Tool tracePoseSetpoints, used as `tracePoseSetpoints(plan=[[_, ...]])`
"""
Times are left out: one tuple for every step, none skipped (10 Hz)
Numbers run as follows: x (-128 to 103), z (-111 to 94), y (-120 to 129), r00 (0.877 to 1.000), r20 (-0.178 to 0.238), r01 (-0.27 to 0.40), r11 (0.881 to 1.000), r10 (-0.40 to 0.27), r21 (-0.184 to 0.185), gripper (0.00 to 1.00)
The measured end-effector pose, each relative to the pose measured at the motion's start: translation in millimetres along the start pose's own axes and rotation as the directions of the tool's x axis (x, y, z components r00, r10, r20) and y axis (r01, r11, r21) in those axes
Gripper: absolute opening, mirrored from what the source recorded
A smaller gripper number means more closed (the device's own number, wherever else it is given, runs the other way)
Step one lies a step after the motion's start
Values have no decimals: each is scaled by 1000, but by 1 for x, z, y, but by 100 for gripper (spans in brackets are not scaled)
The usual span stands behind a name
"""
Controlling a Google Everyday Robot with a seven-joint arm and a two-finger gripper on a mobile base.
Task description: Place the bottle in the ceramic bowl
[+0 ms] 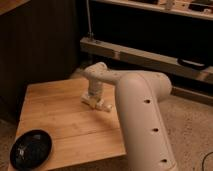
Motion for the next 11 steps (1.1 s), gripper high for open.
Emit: tracePoseSetpoints(plan=[[-4,-4,7,999,-1,41,999,-41,-13,0],[-17,-11,27,994,5,112,993,-111,-35,0],[-22,-16,44,987,10,159,986,-158,-51,0],[-25,-22,67,977,11,215,974,-215,-66,0],[-31,-30,98,959,19,284,955,-283,-86,0],[-37,-35,124,940,26,341,934,-341,-105,0],[-40,-38,138,928,31,373,921,-372,-117,0],[-43,-45,169,899,40,438,887,-437,-145,0],[-48,-49,191,877,50,479,863,-478,-160,0],[-48,-49,193,875,49,482,861,-481,-162,0],[-45,-50,190,878,46,478,864,-477,-161,0]])
